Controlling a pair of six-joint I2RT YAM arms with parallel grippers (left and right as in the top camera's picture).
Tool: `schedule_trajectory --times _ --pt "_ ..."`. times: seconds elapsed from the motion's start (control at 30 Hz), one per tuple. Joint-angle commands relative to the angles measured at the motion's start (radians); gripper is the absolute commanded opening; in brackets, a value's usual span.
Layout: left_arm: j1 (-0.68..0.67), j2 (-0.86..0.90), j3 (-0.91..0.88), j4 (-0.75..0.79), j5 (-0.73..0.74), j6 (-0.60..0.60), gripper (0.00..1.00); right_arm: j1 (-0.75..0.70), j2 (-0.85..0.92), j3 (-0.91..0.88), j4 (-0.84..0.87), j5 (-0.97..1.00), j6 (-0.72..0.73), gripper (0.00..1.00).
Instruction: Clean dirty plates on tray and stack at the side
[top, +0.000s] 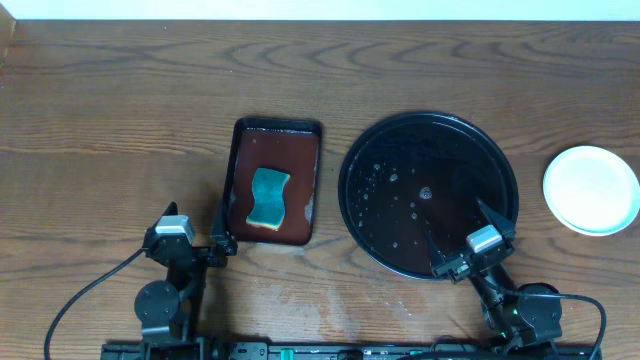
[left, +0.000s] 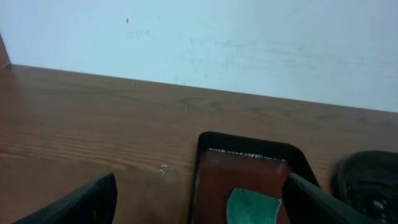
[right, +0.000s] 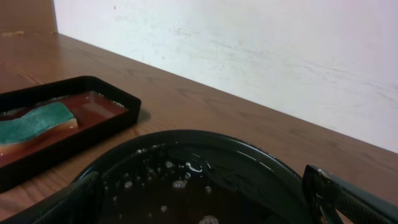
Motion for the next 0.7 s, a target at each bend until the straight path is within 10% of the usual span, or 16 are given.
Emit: schedule_trajectory --times 0.0,0.67 --pt "0.004 -0.011 -0.068 0.031 -0.013 -0.010 0.85 -0.009 -0.005 -0.002 -0.004 0.002 -0.006 0.99" --pt "0.001 -0.009 -0.063 0.003 -0.013 -0.010 0.85 -0.009 -0.005 -0.002 -0.004 0.002 -0.006 0.99"
